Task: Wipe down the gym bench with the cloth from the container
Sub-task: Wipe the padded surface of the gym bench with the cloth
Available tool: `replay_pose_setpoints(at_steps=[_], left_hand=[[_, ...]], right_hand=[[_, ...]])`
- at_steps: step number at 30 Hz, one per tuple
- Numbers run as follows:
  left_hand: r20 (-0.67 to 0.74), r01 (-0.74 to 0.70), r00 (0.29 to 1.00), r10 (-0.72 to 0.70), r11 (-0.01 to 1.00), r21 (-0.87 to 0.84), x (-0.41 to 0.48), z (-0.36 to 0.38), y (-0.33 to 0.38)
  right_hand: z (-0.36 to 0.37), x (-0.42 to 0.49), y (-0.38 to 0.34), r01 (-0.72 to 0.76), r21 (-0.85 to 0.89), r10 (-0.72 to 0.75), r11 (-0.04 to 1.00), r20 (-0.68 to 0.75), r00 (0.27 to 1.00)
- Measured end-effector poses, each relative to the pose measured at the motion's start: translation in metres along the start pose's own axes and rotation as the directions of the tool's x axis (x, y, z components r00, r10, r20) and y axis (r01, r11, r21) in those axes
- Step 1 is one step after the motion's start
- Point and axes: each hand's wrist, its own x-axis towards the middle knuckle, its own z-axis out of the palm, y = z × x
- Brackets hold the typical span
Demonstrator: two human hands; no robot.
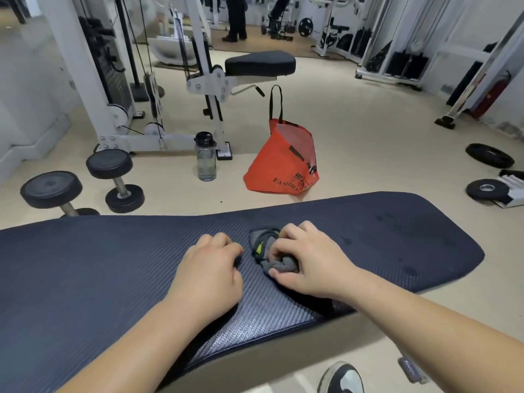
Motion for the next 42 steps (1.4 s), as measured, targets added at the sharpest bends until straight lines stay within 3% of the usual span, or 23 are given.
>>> replay_pose_setpoints(at_steps=[5, 8, 10, 12, 14, 16, 18, 20, 23, 25, 28, 29, 31, 33, 37, 39, 42], left_hand=[[0.062, 0.022, 0.998, -0.026, 0.998, 0.057, 0.001, 0.001, -0.001], [0.08, 0.045, 0.996, -0.05, 0.997, 0.067, 0.005, 0.001, 0.003], [0.073, 0.07, 0.995, -0.074, 0.996, 0.048, 0.009, 0.002, 0.002], [0.07, 0.108, 0.992, -0.108, 0.994, 0.003, 0.013, 0.004, -0.002], [0.078, 0.137, 0.988, -0.134, 0.99, -0.039, 0.016, 0.005, -0.003], [0.078, 0.146, 0.987, -0.142, 0.988, -0.052, 0.017, 0.005, -0.002], [0.072, 0.153, 0.986, -0.15, 0.987, -0.05, 0.016, 0.006, 0.0], [0.059, 0.157, 0.986, -0.155, 0.987, -0.029, 0.017, 0.008, 0.0], [0.024, 0.147, 0.989, -0.147, 0.989, -0.003, 0.017, 0.011, 0.0], [0.013, 0.15, 0.989, -0.15, 0.989, -0.008, 0.016, 0.013, 0.0], [-0.025, 0.121, 0.992, -0.12, 0.991, 0.054, 0.012, 0.016, 0.003], [-0.033, 0.102, 0.994, -0.1, 0.99, 0.102, 0.011, 0.016, 0.006], [-0.012, 0.096, 0.995, -0.095, 0.984, 0.151, 0.012, 0.015, 0.012], [0.021, 0.143, 0.989, -0.147, 0.983, 0.117, 0.017, 0.009, 0.014], [0.044, 0.189, 0.98, -0.192, 0.98, 0.053, 0.025, 0.004, 0.006], [0.026, 0.191, 0.981, -0.192, 0.98, 0.059, 0.025, 0.003, 0.008], [-0.016, 0.131, 0.991, -0.131, 0.99, 0.052, 0.03, 0.009, 0.027]], right_hand=[[0.004, 0.037, 0.018, -0.349, -0.122, 0.334, 0.929, -0.13, 0.934], [0.011, 0.04, 0.004, -0.202, -0.134, 0.187, 0.97, -0.121, 0.975], [0.006, 0.034, -0.002, -0.014, -0.054, 0.012, 0.998, -0.046, 0.999], [0.0, 0.034, 0.002, 0.085, -0.011, -0.085, 0.996, 0.027, 0.996], [-0.005, 0.041, 0.017, -0.029, -0.014, 0.03, 0.999, 0.012, 0.999], [-0.007, 0.046, 0.03, -0.252, -0.083, 0.248, 0.964, -0.063, 0.967], [-0.001, 0.047, 0.029, -0.335, -0.171, 0.315, 0.927, -0.132, 0.94], [0.005, 0.041, 0.013, -0.198, -0.157, 0.176, 0.968, -0.141, 0.974], [0.004, 0.033, -0.003, 0.127, -0.026, -0.127, 0.992, -0.022, 0.992], [-0.003, 0.044, 0.007, 0.081, -0.002, -0.081, 0.997, 0.011, 0.997], [-0.008, 0.057, 0.03, -0.25, -0.137, 0.241, 0.958, -0.081, 0.967], [-0.006, 0.057, 0.032, -0.282, -0.175, 0.269, 0.943, -0.097, 0.958], [-0.002, 0.049, 0.024, -0.174, -0.163, 0.162, 0.971, -0.085, 0.983], [-0.003, 0.033, 0.007, 0.026, -0.07, -0.029, 0.997, -0.033, 0.999], [-0.019, -0.009, -0.005, 0.288, 0.024, -0.289, 0.957, 0.089, 0.953], [-0.024, -0.031, 0.008, 0.273, 0.016, -0.273, 0.962, 0.095, 0.957], [-0.023, -0.058, 0.026, 0.076, -0.016, -0.076, 0.997, -0.01, 0.997]])
